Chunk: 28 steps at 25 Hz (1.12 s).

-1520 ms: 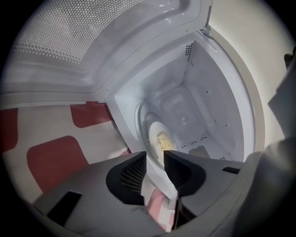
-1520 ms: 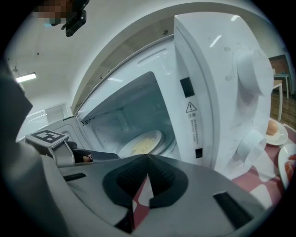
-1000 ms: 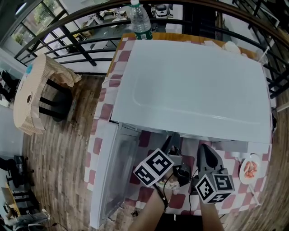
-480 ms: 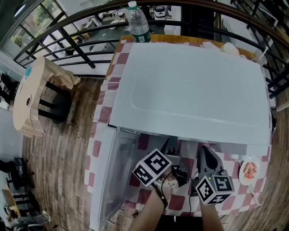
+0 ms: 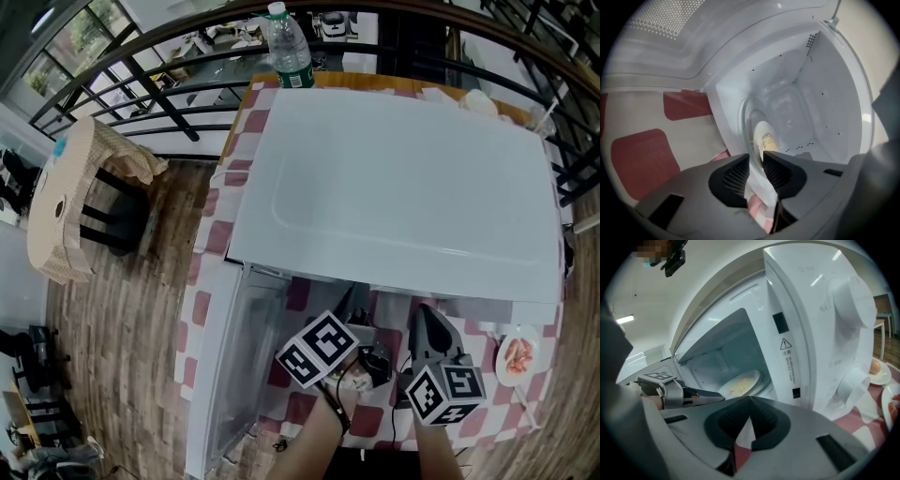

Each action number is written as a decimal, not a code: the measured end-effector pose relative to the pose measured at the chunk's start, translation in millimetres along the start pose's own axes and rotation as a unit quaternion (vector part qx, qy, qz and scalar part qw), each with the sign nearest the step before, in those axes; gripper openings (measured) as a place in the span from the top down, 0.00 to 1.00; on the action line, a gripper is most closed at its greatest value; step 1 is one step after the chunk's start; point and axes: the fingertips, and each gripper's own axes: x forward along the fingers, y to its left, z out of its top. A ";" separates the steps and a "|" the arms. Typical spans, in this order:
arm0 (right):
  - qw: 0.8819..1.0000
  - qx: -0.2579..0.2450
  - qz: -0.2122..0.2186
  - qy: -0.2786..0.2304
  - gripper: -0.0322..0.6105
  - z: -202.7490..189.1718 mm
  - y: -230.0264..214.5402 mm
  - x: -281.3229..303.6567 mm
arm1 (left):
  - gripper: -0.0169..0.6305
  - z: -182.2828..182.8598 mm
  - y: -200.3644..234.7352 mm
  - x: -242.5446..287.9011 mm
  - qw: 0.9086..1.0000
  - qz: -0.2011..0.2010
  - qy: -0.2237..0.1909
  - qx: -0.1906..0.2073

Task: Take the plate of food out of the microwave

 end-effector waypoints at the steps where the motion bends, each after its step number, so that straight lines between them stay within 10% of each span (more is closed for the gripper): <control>1: 1.000 0.000 0.000 0.000 0.96 -0.1 0.3 -0.5 | 0.79 0.0 0.2 -0.4 1.000 -0.002 -0.001 -0.002; 28: 1.000 0.016 0.025 -0.006 0.96 -1.5 9.5 -16.9 | 0.90 -8.8 0.4 -35.0 0.998 -0.041 -0.027 -0.039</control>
